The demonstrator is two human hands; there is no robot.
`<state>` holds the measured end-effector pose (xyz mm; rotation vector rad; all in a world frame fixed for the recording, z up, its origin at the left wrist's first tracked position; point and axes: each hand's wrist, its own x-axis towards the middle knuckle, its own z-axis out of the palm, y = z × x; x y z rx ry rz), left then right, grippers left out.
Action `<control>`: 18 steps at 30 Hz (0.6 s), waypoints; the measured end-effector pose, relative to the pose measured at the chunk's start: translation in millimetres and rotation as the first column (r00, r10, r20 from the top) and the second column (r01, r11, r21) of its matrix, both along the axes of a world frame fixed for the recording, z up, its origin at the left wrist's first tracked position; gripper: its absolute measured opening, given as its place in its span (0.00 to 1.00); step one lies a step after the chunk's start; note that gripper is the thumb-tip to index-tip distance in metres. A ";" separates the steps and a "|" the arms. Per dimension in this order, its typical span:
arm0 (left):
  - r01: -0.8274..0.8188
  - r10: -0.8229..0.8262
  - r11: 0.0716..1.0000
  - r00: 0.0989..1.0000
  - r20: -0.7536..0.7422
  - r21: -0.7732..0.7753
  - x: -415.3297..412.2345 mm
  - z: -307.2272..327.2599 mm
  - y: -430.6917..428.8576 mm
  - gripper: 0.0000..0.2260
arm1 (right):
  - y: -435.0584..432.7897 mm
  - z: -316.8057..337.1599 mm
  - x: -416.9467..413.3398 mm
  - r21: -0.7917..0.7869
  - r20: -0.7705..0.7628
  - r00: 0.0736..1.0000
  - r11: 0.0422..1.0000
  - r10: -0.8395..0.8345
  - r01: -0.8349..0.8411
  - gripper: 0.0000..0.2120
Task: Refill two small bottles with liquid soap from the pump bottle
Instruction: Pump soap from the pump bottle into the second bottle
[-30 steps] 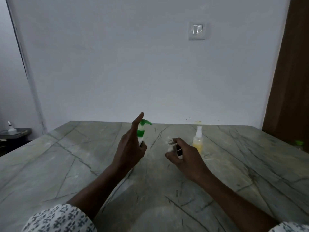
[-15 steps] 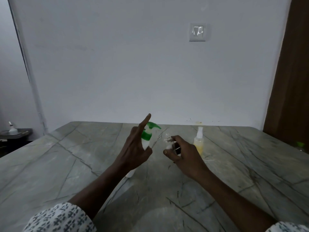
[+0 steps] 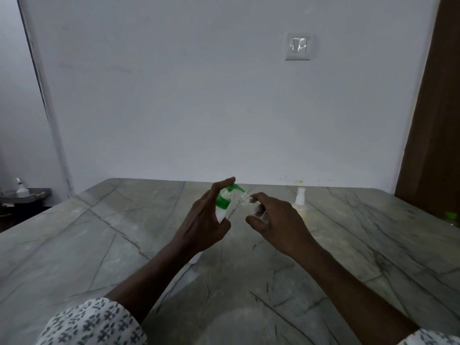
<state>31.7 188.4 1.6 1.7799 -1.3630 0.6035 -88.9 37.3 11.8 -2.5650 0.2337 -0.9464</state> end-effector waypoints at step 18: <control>-0.010 0.010 1.000 1.000 -0.012 0.016 -2.6 0.7 -0.6 0.38 | 1.7 0.8 -0.1 -0.024 0.021 1.000 1.000 -0.016 0.017 0.19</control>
